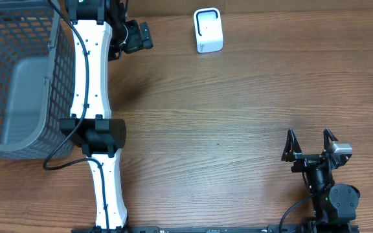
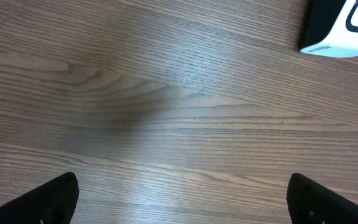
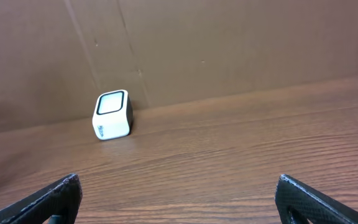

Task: Scan the item barcode

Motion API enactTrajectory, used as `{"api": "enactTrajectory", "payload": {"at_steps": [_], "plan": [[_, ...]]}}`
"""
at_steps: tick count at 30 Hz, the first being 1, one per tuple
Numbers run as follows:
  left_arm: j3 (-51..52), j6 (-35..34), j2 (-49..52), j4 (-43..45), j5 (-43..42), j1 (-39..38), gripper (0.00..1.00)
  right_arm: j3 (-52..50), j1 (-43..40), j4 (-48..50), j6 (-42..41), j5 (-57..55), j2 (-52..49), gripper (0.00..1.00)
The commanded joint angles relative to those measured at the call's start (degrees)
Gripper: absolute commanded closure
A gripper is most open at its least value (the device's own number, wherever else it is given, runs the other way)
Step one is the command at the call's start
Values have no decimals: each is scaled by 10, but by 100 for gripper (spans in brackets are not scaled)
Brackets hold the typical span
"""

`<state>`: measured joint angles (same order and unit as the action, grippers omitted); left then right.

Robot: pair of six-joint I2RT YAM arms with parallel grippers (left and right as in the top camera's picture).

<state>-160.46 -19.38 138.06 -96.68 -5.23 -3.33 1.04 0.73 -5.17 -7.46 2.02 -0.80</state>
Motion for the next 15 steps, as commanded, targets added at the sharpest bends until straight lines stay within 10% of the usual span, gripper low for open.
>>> {"api": "enactTrajectory", "payload": {"at_steps": [1, 15], "plan": [[3, -3, 2, -1, 8, 2, 0, -6, -1, 3, 2, -7, 6, 0], [3, -2, 3, -1, 12, 2, 0, -6, -1, 3, 2, -7, 6, 0]]}}
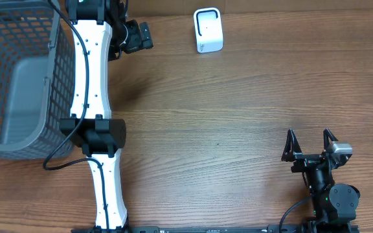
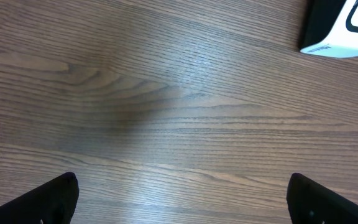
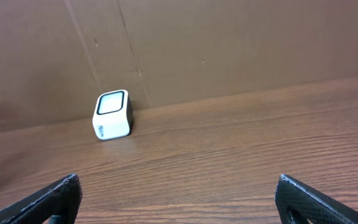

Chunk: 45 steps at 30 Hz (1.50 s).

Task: Scan the item barcode

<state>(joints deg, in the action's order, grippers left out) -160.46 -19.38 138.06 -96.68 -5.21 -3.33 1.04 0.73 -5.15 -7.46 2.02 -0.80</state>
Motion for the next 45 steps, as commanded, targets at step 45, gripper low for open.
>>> {"api": "enactTrajectory", "payload": {"at_steps": [45], "plan": [[1018, 182, -882, 520, 59, 3, 0, -6, -1, 3, 2, -7, 6, 0]]}}
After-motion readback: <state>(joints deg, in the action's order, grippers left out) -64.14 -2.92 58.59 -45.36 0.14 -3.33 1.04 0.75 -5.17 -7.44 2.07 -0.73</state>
